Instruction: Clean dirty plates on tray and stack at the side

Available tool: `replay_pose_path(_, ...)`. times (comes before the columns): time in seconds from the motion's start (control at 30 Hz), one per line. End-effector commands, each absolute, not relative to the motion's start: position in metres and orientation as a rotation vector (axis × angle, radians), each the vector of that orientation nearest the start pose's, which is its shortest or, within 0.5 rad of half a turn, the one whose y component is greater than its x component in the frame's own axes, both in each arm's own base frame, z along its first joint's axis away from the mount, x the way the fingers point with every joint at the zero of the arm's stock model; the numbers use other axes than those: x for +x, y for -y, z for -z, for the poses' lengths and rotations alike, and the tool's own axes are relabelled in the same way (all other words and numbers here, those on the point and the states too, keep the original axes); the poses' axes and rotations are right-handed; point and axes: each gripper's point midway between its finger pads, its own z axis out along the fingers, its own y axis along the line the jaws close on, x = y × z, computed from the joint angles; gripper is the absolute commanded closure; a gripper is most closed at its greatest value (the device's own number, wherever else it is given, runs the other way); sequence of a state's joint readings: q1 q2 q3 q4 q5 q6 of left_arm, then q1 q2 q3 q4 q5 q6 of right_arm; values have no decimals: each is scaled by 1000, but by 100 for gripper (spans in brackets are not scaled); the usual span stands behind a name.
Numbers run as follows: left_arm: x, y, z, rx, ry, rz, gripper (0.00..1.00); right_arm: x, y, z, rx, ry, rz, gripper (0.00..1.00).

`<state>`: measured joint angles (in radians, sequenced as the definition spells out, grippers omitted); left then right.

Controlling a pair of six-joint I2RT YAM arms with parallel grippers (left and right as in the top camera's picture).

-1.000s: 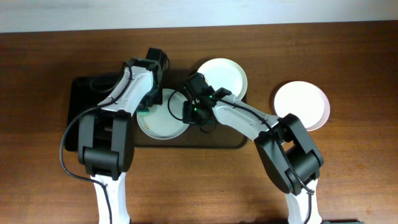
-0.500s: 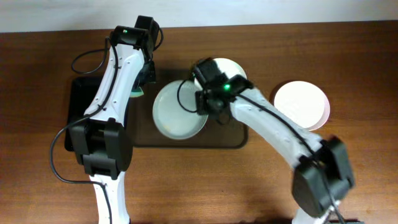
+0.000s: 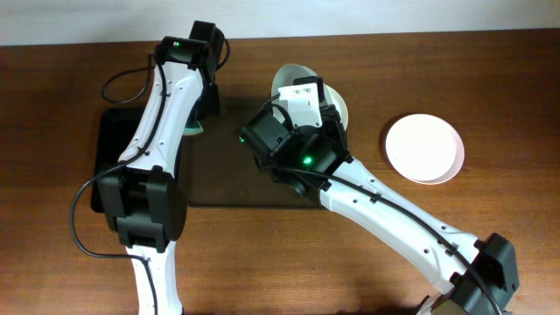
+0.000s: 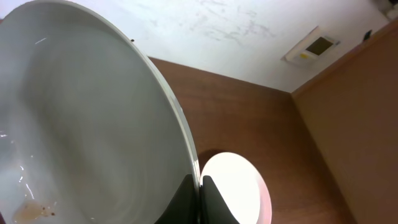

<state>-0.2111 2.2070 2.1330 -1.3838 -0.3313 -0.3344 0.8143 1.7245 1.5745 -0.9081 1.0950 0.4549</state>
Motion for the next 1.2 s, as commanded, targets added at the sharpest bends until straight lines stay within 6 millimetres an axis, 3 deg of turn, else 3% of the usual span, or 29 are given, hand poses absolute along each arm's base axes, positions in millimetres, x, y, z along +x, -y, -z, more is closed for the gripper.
replay_pose_path(0.0,457,39,-135,-242,-2897,-403,99,375,-185,-266,61,-2066,527,96)
replay_pose_path(0.07,445,47,-128,-246,-3003,-190,99,369,-224,-215,142,-2276,180,96)
replay_pose_path(0.17,428,44,-126,-226,-3124,164,99,372,-268,-139,177,-2454,-19,96)
replay_pose_path(0.27,430,18,-126,-325,-3110,174,99,378,-298,-82,149,-2571,-127,96)
replay_pose_path(0.33,434,22,-126,-306,-3097,175,99,385,-300,-55,173,-2631,-176,96)
replay_pose_path(0.43,435,30,-126,-278,-3094,177,99,400,-295,-41,224,-2652,-240,96)
replay_pose_path(0.53,433,35,-126,-261,-3104,175,99,402,-296,-27,233,-2692,-282,96)
replay_pose_path(0.7,433,59,-122,-165,-3104,152,99,401,-296,-26,232,-2697,-283,96)
replay_pose_path(0.87,406,60,-86,-171,-3226,125,99,400,-296,-25,232,-2699,-281,96)
replay_pose_path(1.0,404,74,-71,-109,-3228,114,99,400,-296,-25,232,-2699,-281,96)
replay_pose_path(1.1,393,85,-27,-219,-3224,-5,99,400,-296,-25,231,-2699,-281,96)
replay_pose_path(1.17,383,82,-6,-247,-3199,-190,99,400,-296,-25,226,-2699,-279,96)
